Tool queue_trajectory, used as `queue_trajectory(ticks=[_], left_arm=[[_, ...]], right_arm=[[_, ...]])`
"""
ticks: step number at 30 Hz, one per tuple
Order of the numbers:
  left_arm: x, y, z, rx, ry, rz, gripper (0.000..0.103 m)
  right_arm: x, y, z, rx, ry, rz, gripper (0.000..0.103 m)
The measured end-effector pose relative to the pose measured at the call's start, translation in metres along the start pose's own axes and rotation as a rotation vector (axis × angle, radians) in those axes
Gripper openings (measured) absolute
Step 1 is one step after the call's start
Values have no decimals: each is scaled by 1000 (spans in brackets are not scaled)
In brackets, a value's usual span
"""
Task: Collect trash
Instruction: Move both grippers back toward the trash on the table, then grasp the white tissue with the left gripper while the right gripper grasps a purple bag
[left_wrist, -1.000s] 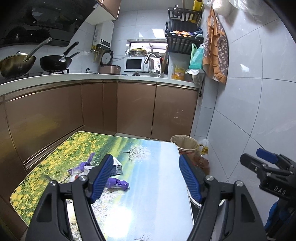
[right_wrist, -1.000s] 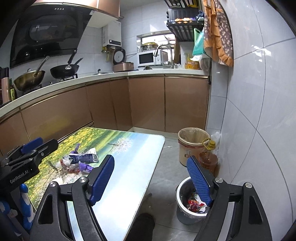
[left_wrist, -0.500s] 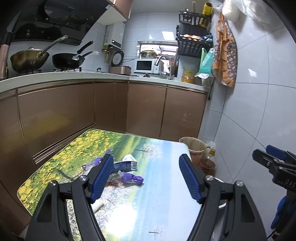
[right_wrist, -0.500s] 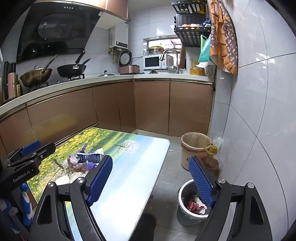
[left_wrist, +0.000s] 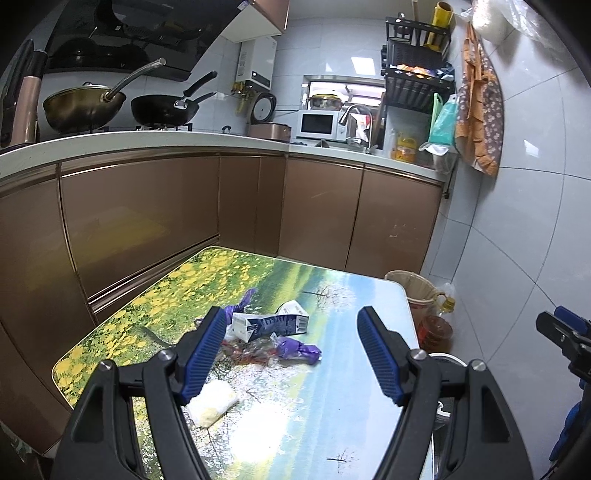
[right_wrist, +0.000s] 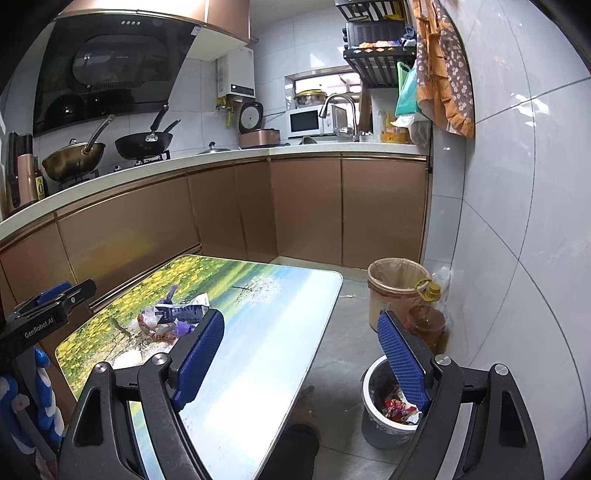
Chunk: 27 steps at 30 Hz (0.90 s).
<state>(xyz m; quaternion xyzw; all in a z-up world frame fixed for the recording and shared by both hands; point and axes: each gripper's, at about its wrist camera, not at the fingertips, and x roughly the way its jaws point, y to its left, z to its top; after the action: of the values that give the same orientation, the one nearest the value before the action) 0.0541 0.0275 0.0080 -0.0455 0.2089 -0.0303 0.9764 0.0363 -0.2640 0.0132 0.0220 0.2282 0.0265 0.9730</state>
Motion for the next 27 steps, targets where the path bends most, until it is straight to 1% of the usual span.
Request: queue_trajectory(ticks=[9,15,21,25,27], left_arm=[[3,1,-4,8,22,24,72],[6,11,-6,4,45,46,72],[10,35,-8,15,71,84,72],[20,58,-18,20,120,102,72],[29,72,-27,23,159,108,72]], right_arm=[[5,-8,-7,24,14,20,84],[12,-6,-11,26,26,35,84],[23,-4,-9,20,39,51,84],[38,4,-11,4,73,76,84],[50,13,-14,-11,98,98,83]])
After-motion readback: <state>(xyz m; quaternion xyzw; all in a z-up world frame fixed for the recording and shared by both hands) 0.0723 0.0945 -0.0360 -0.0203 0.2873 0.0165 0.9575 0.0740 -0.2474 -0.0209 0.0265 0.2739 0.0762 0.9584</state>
